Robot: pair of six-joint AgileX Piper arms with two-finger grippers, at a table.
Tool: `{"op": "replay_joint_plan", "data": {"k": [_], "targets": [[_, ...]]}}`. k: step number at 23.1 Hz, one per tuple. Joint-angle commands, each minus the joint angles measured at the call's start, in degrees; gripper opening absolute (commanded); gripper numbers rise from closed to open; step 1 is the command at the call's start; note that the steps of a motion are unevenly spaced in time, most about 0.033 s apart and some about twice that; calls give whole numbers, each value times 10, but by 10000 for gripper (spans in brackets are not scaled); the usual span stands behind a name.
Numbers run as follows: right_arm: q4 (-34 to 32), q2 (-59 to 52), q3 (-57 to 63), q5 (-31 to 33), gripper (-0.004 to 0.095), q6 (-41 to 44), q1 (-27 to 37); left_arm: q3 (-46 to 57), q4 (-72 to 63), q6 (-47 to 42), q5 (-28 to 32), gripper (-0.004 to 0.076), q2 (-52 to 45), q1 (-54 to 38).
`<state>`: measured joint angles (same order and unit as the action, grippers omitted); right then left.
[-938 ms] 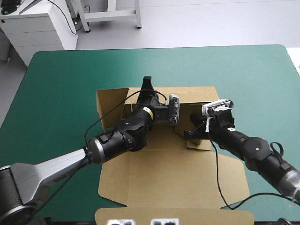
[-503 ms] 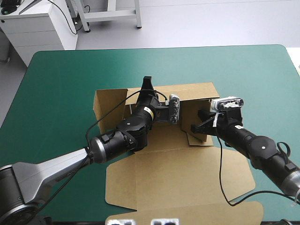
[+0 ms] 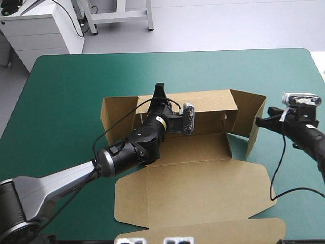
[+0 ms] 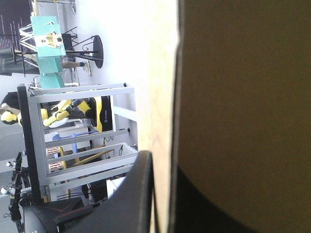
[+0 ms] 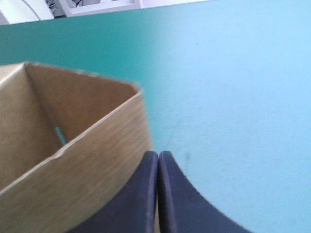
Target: Fold the box
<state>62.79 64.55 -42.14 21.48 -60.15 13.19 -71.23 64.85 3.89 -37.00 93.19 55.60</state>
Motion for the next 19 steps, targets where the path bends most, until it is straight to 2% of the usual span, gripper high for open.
{"op": "replay_joint_plan", "data": {"k": [1,2,5,11,16,19], "targets": [[-17,-9,-60,52,-3,15,67,-10,-8,-6,3,-8,-18,5],[-28,-9,-89,92,-3,23,105,-10,-8,-6,6,-8,-18,5],[-35,-8,-141,172,-3,31,144,-10,-8,-6,19,-8,-18,5],[-31,35,-251,321,-3,51,152,-10,2,0,45,-8,-18,5],[-24,109,-337,387,-3,78,152,-10,14,1,45,-8,-18,5],[-14,148,-370,396,-3,87,139,-10,14,1,47,-8,-18,5]]}}
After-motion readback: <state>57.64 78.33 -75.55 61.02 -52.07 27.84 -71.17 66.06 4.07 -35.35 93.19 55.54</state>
